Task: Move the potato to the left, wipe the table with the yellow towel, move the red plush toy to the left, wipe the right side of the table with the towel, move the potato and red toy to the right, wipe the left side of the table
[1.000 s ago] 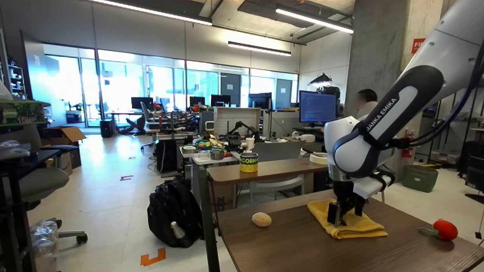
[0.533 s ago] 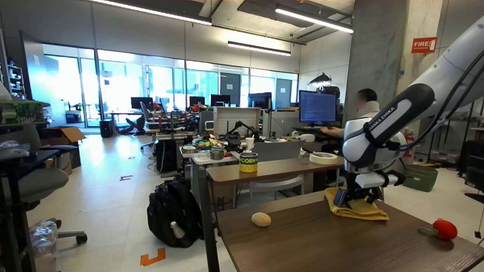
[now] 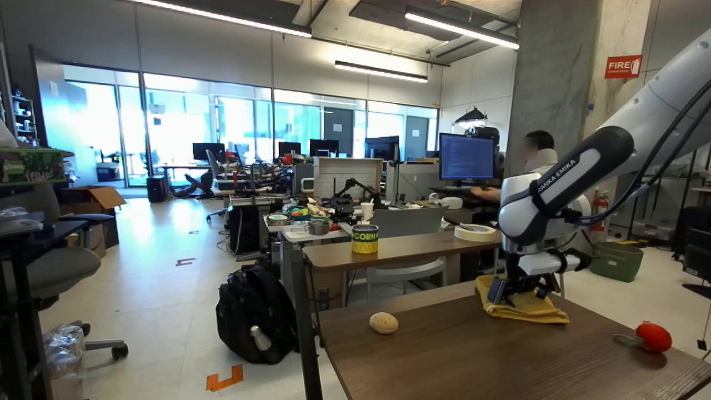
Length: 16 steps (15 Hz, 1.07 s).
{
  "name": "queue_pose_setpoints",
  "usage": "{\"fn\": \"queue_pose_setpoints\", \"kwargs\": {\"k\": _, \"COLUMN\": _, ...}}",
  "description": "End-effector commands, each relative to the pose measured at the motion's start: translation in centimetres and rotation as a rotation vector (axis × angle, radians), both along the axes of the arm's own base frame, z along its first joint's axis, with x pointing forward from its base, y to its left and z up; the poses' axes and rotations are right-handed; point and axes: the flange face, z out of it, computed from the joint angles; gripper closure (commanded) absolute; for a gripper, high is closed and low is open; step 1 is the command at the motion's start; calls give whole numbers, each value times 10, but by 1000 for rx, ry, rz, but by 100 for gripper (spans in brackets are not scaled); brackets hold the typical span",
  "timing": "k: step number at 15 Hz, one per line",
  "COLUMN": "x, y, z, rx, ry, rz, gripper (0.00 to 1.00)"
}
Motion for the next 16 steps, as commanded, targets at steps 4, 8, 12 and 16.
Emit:
{"fn": "queue_pose_setpoints", "kwargs": {"k": 4, "x": -59, "y": 92, "z": -26, "rx": -12, "ry": 146, "rz": 290, "gripper": 0}}
{"fn": "queue_pose_setpoints", "kwargs": {"k": 8, "x": -98, "y": 136, "z": -25, "rx": -35, "ry": 171, "rz": 505, "gripper": 0}}
{"fn": "queue_pose_setpoints", "kwargs": {"k": 12, "x": -145, "y": 162, "z": -20, "rx": -12, "ry": 187, "rz": 711, "gripper": 0}}
{"fn": "queue_pose_setpoints", "kwargs": {"k": 16, "x": -141, "y": 168, "z": -6, "rx": -12, "ry": 157, "rz": 769, "gripper": 0}}
